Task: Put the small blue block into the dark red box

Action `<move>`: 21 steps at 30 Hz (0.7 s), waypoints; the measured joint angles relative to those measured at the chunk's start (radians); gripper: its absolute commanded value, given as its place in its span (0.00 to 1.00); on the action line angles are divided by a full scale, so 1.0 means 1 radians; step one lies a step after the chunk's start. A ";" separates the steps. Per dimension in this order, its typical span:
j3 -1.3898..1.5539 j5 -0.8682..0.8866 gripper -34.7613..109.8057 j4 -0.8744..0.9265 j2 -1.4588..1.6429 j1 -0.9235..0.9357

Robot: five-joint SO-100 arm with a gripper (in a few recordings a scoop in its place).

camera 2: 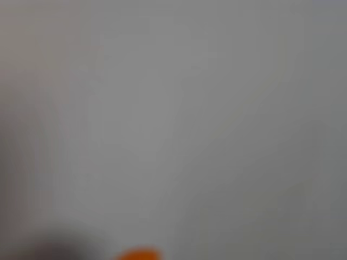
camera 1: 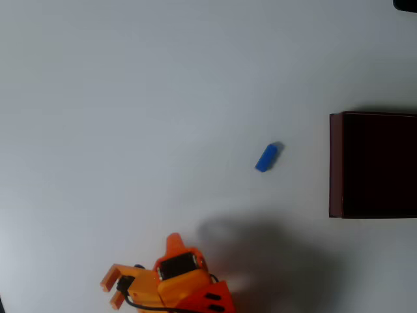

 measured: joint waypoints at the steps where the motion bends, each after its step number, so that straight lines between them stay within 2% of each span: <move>1: 0.000 0.000 0.24 0.000 0.000 0.000; 21: 0.000 0.021 0.24 -0.002 0.000 0.028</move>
